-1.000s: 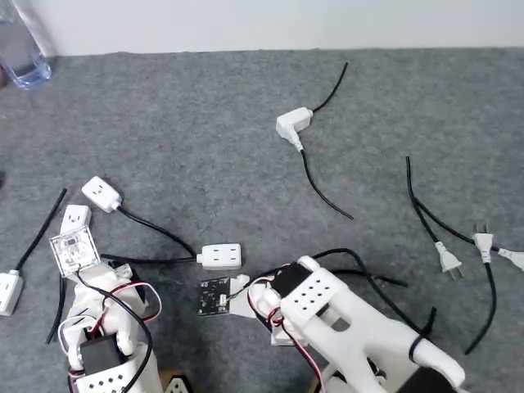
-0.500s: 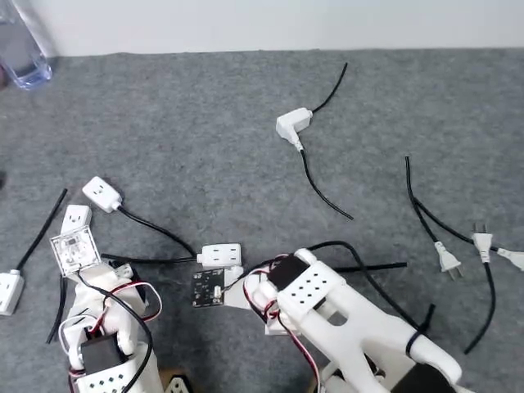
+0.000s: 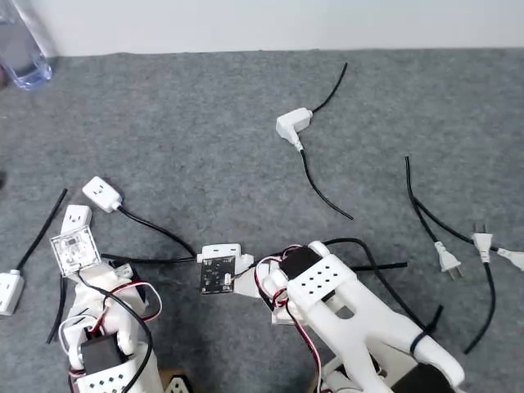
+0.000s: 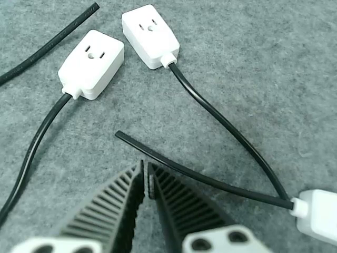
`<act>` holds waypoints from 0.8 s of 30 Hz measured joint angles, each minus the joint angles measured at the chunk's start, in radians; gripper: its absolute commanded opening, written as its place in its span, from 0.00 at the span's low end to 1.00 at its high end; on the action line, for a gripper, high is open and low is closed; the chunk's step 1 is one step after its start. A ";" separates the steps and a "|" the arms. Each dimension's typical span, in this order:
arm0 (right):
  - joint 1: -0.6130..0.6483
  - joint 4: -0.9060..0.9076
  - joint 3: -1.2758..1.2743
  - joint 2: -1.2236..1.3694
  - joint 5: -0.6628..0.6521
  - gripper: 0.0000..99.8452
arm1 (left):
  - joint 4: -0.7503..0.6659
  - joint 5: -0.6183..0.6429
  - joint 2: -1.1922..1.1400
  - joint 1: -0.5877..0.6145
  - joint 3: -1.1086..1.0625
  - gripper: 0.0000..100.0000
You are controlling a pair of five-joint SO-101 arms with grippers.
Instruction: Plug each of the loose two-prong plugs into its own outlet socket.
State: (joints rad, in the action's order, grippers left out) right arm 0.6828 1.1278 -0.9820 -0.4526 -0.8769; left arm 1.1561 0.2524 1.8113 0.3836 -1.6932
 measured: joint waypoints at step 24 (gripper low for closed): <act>-0.069 -0.163 0.077 0.264 -0.084 0.30 | 0.018 0.000 0.000 0.000 0.000 0.01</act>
State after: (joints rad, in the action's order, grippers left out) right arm 0.6137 0.9651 -0.9053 -0.1887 -0.9613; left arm 1.1745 0.2524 1.8113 0.3836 -1.6932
